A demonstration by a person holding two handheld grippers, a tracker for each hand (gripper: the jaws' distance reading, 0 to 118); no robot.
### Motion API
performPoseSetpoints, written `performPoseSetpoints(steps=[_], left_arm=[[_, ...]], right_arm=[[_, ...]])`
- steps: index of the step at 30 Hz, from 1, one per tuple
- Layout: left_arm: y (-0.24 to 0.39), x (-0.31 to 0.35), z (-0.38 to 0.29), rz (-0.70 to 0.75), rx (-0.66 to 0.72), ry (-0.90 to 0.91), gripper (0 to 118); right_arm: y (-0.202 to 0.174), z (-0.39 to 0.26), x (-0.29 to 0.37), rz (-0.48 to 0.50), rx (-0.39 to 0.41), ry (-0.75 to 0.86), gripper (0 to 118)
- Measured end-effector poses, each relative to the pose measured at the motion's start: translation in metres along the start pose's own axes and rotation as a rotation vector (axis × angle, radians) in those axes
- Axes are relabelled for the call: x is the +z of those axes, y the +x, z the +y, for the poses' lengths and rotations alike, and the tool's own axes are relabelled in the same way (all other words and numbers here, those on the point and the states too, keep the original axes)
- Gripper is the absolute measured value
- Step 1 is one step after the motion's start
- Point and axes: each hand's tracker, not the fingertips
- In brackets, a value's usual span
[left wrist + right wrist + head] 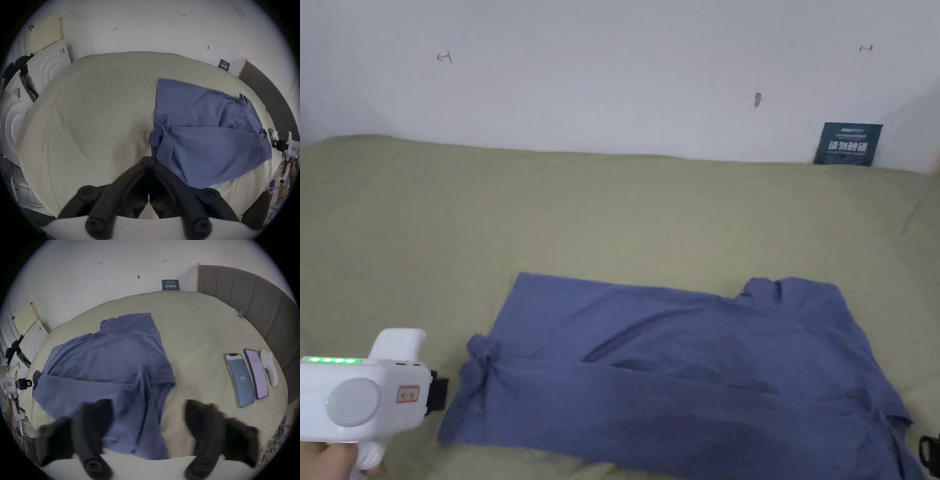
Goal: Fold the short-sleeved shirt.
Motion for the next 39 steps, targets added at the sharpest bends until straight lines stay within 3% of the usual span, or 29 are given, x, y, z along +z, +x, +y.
performPoseSetpoints(steps=[2, 4, 5, 7, 8, 9, 12, 14, 15, 17, 18, 20, 23, 26, 27, 28, 30, 31, 34, 39], left_arm=[[-0.005, 0.005, -0.003, -0.048, 0.034, -0.011, 0], [-0.004, 0.007, -0.005, -0.073, 0.040, -0.016, 0], [-0.004, 0.003, -0.002, -0.070, 0.032, -0.027, 7], [0.000, -0.007, -0.004, -0.074, 0.007, -0.055, 88], [0.002, -0.014, -0.005, -0.067, 0.000, -0.080, 114], [0.007, -0.023, -0.005, -0.052, 0.001, -0.106, 116], [0.010, -0.041, -0.007, -0.017, 0.007, -0.134, 115], [0.012, -0.049, -0.007, 0.003, 0.004, -0.153, 102], [0.013, -0.047, -0.008, 0.001, -0.001, -0.147, 67], [0.016, -0.041, -0.007, -0.038, -0.001, -0.117, 30], [0.017, -0.039, -0.006, -0.047, -0.010, -0.116, 9], [0.019, -0.039, -0.004, -0.064, -0.026, -0.128, 9], [0.023, -0.039, -0.004, -0.052, -0.039, -0.129, 9], [0.020, -0.041, -0.005, -0.055, -0.017, -0.129, 9], [0.019, -0.041, -0.006, -0.057, -0.011, -0.130, 9], [0.018, -0.041, -0.006, -0.055, -0.007, -0.130, 9], [0.017, -0.039, -0.005, -0.057, -0.006, -0.131, 9], [0.017, -0.037, -0.004, -0.055, -0.010, -0.131, 9], [0.017, -0.025, -0.001, -0.019, -0.058, -0.113, 7], [0.003, 0.004, -0.002, -0.051, -0.011, -0.096, 6]], right_arm=[[0.004, -0.004, 0.010, 0.064, -0.017, -0.034, 0], [0.005, -0.008, 0.016, 0.057, -0.013, -0.029, 0], [0.004, -0.008, 0.018, 0.059, -0.008, -0.029, 0], [0.008, -0.012, 0.017, 0.080, -0.017, -0.033, 0], [0.008, -0.012, 0.016, 0.081, -0.018, -0.035, 0], [0.008, -0.012, 0.016, 0.081, -0.017, -0.037, 0], [0.007, -0.016, 0.013, 0.083, -0.010, -0.049, 0], [0.008, -0.017, 0.012, 0.082, -0.002, -0.059, 0], [0.012, -0.019, 0.004, 0.081, 0.006, -0.067, 0], [0.017, -0.018, 0.002, 0.086, 0.013, -0.071, 2], [0.020, -0.017, 0.001, 0.099, 0.016, -0.073, 33], [0.014, -0.019, -0.001, 0.108, 0.028, -0.084, 116], [0.004, -0.021, -0.020, 0.138, 0.069, -0.129, 107], [0.000, -0.023, -0.051, 0.093, 0.074, -0.159, 102], [-0.001, -0.026, -0.031, 0.078, 0.081, -0.179, 102], [-0.001, -0.027, -0.032, 0.063, 0.081, -0.186, 84], [0.000, -0.028, -0.028, 0.146, 0.011, -0.167, 11], [0.000, -0.025, -0.027, 0.128, -0.009, -0.173, 11], [-0.003, -0.022, -0.014, 0.107, 0.068, -0.138, 10], [0.001, -0.017, 0.021, 0.157, 0.062, -0.107, 10]])
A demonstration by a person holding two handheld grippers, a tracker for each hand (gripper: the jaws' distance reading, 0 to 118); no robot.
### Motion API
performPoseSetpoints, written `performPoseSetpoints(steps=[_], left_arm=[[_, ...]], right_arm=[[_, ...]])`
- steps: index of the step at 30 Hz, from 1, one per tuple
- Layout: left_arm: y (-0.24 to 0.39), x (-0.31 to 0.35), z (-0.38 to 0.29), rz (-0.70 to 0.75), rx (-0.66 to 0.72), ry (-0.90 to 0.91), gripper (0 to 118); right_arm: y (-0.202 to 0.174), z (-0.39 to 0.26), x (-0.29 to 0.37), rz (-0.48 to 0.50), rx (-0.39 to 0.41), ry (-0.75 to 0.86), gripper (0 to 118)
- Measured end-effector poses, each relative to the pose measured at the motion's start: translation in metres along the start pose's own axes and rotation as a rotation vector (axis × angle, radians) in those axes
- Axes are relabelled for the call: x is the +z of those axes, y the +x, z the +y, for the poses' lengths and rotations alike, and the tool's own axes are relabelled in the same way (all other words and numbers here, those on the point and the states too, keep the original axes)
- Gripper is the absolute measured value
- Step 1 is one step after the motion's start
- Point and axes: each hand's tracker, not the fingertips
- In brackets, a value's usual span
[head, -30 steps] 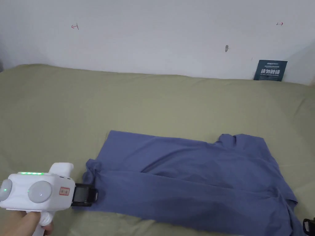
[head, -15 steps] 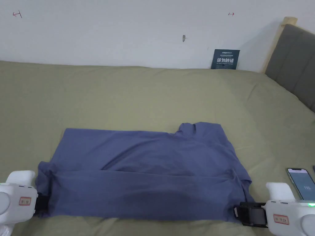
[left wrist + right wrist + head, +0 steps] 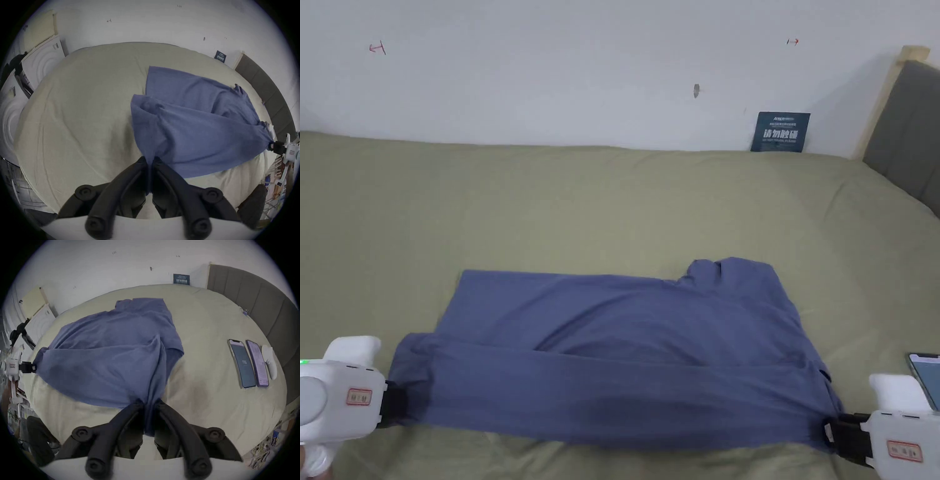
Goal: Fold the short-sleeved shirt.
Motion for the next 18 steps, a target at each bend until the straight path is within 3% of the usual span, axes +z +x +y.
performPoseSetpoints(steps=[6, 14, 15, 16, 17, 18], left_arm=[[-0.007, 0.039, -0.037, 0.024, -0.004, 0.008, 6], [-0.016, 0.075, -0.120, 0.003, 0.050, -0.028, 6], [-0.019, 0.072, -0.123, -0.009, 0.071, -0.028, 10], [-0.022, 0.071, -0.126, -0.034, 0.097, -0.023, 24], [-0.025, 0.070, -0.126, -0.102, 0.095, -0.011, 24], [-0.026, 0.071, -0.126, -0.124, 0.091, 0.008, 34]], right_arm=[[-0.007, -0.030, 0.041, 0.009, 0.058, 0.006, 10], [-0.009, -0.098, 0.063, 0.041, 0.055, -0.052, 10], [-0.008, -0.102, 0.062, 0.047, 0.045, -0.048, 24], [-0.008, -0.103, 0.061, 0.056, 0.032, -0.045, 57], [-0.007, -0.103, 0.063, 0.066, 0.025, -0.041, 57], [-0.008, -0.102, 0.064, 0.071, 0.026, -0.038, 72]])
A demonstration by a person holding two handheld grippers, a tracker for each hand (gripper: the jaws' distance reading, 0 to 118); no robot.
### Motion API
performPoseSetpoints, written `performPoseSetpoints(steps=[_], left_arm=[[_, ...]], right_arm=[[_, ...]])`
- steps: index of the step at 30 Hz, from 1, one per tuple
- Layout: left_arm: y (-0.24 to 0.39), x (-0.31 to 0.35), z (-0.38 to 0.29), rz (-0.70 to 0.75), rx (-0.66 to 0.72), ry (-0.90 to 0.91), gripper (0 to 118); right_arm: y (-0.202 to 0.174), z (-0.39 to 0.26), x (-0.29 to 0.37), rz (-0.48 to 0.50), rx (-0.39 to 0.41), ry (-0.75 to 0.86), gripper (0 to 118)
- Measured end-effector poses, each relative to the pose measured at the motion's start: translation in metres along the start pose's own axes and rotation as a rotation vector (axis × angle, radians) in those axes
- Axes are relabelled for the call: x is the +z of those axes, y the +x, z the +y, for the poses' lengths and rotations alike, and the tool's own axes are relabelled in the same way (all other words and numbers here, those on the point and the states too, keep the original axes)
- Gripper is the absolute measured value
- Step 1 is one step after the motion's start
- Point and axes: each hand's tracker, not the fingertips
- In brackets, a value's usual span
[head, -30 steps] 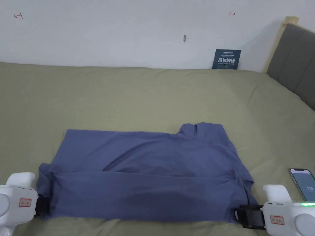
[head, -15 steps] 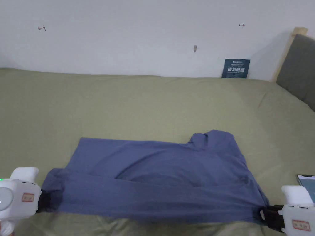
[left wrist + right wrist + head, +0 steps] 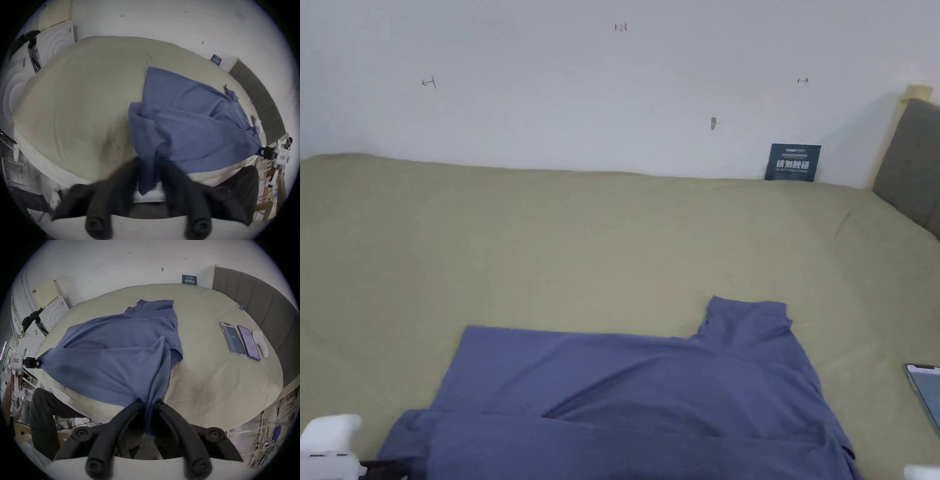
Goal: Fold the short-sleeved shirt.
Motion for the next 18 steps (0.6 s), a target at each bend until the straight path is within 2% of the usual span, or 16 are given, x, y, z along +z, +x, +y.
performPoseSetpoints(steps=[1, 2, 3, 5, 6, 7, 8, 9, 10, 11, 13, 15, 18], left_arm=[[0.001, 0.001, 0.001, 0.026, -0.002, 0.005, 72], [0.004, 0.003, 0.003, 0.049, -0.006, 0.018, 104], [0.005, 0.007, 0.008, 0.064, -0.011, 0.062, 113], [0.008, 0.011, 0.023, 0.091, -0.013, 0.093, 112], [0.012, 0.012, 0.032, 0.102, -0.021, 0.105, 110], [0.015, 0.011, 0.039, 0.113, -0.024, 0.126, 103], [0.018, 0.010, 0.047, 0.110, -0.036, 0.136, 83], [0.022, 0.005, 0.057, 0.101, -0.048, 0.146, 30], [0.026, -0.002, 0.066, 0.097, -0.053, 0.145, 0], [0.032, -0.011, 0.076, 0.123, -0.062, 0.160, 0], [0.037, -0.033, 0.101, 0.112, -0.072, 0.145, 0], [0.042, -0.054, 0.128, 0.105, -0.067, 0.134, 0], [0.043, -0.088, 0.165, 0.132, -0.090, 0.117, 0]], right_arm=[[-0.002, 0.001, 0.000, -0.004, 0.007, -0.002, 113], [-0.005, 0.001, 0.006, 0.001, 0.027, 0.086, 114], [-0.004, 0.009, 0.004, -0.019, 0.021, 0.064, 107], [-0.004, 0.019, 0.001, -0.035, 0.019, 0.069, 108], [-0.005, 0.032, 0.016, -0.057, 0.017, 0.119, 105], [-0.005, 0.039, 0.017, -0.064, 0.015, 0.131, 95], [-0.005, 0.048, 0.017, -0.081, 0.010, 0.142, 72], [-0.004, 0.057, 0.016, -0.089, -0.014, 0.164, 11], [-0.008, 0.062, 0.011, -0.096, -0.017, 0.177, 0], [-0.007, 0.067, 0.008, -0.143, -0.016, 0.218, 0], [-0.001, 0.082, -0.002, -0.097, -0.041, 0.190, 0], [0.002, 0.105, -0.020, -0.104, -0.067, 0.181, 0], [0.008, 0.127, -0.038, -0.111, -0.059, 0.178, 0]])
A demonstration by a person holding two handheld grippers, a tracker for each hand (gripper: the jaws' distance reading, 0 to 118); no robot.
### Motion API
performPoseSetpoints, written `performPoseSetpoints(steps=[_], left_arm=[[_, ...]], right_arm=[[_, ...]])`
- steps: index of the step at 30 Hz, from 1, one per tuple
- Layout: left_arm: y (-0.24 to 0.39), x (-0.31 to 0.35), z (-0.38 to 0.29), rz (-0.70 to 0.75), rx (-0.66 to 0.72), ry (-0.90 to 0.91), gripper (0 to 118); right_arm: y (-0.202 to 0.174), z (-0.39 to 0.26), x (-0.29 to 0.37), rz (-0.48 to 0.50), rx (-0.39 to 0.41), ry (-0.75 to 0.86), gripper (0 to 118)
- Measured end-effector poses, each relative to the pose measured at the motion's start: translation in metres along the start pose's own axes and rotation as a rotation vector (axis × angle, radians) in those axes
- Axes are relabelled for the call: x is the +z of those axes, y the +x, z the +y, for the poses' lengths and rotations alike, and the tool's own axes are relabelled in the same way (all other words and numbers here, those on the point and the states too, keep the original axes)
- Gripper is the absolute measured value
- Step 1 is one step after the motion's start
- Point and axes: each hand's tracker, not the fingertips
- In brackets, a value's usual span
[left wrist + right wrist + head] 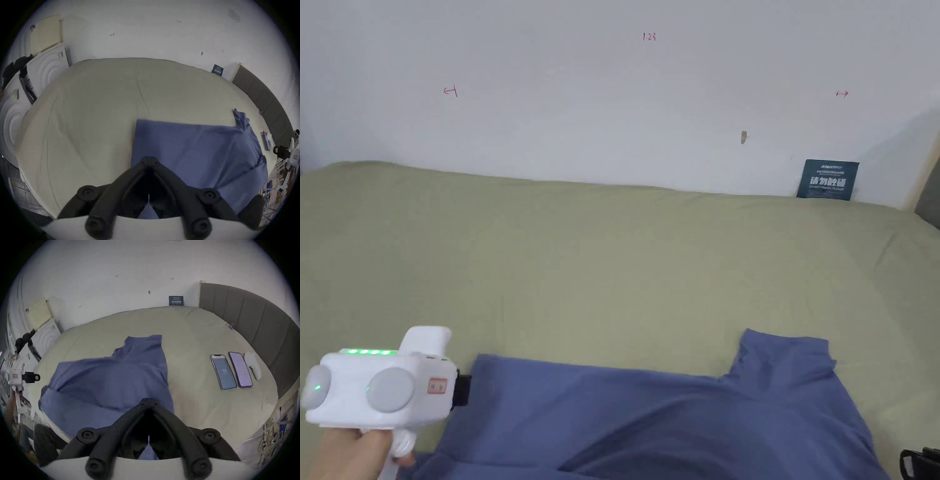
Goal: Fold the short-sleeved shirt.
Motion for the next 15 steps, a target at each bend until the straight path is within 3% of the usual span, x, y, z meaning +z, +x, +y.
performPoseSetpoints(steps=[2, 3, 5, 6, 15], left_arm=[[-0.002, -0.026, 0.017, 0.031, -0.013, -0.020, 5], [-0.003, -0.042, 0.025, 0.071, -0.024, -0.025, 24], [-0.007, -0.064, 0.035, 0.055, -0.035, -0.056, 93], [-0.007, -0.075, 0.036, 0.061, -0.037, -0.097, 114], [0.000, -0.116, 0.036, 0.097, -0.065, -0.148, 108]], right_arm=[[0.002, 0.010, -0.015, -0.012, 0.012, -0.013, 0], [0.000, 0.015, -0.020, -0.025, 0.023, -0.007, 0], [-0.007, 0.018, -0.026, -0.033, 0.032, -0.016, 0], [-0.009, 0.019, -0.032, -0.042, 0.037, -0.021, 0], [0.009, 0.040, -0.087, -0.038, 0.034, -0.091, 0]])
